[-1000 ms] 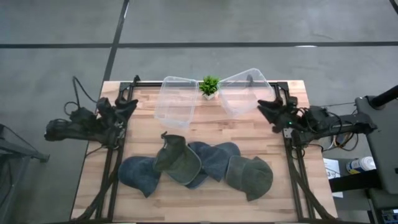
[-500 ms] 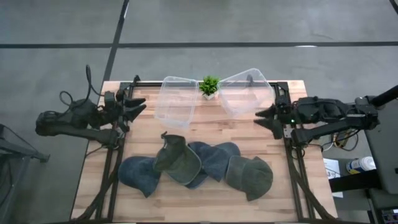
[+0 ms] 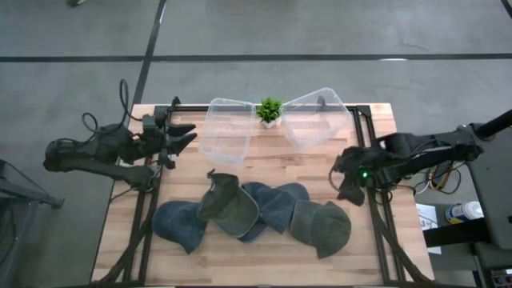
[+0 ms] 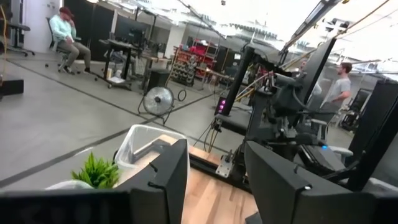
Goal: Pick & Place hat
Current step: Put the right green cap in the right transparent bin
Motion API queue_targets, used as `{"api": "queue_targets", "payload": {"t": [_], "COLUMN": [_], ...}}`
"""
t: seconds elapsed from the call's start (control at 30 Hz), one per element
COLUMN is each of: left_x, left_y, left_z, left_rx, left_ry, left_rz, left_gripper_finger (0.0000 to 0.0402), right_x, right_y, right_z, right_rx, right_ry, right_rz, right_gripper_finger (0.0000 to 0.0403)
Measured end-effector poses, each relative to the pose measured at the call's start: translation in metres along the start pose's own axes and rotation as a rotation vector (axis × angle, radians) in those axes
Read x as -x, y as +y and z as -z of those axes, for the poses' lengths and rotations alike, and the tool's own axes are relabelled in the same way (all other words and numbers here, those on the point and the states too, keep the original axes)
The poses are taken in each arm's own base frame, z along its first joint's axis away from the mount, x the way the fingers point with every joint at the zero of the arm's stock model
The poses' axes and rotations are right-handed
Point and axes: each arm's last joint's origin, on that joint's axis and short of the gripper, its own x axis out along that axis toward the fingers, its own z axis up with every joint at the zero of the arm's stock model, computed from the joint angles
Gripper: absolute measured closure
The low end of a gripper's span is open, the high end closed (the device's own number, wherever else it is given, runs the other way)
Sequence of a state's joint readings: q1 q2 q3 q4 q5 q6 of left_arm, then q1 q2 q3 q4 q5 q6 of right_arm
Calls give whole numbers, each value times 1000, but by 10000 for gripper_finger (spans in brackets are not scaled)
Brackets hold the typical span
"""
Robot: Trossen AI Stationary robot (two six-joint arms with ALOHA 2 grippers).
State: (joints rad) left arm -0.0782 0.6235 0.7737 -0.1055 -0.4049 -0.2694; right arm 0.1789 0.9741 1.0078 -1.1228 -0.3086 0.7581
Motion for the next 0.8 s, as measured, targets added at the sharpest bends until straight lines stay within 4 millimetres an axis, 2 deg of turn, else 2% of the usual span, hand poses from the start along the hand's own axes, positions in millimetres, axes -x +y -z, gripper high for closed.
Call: {"api": "queue_targets", "payload": {"t": [0.23,0.43,0.7,0.8], "left_x": [-5,-6,-12,-14], "left_y": [-1,-2,-3,-4], "left_z": [3,5,11,11], "left_rx": [29,65,80,82], "left_ry": [18,25,62,60], "left_rz": [-5,-2,4,5], "left_gripper_finger": [248,248,248,248], "right_x": [-32,-52,-75,-82], "right_y": [-3,-5,18,22], "right_z": [16,33,42,44], "right_rx": [-84,-202,-160,-147], "right_ry": [157,187,176,210], "right_rz": [59,132,-20,-9], "right_gripper_finger": [195,195,195,195]}}
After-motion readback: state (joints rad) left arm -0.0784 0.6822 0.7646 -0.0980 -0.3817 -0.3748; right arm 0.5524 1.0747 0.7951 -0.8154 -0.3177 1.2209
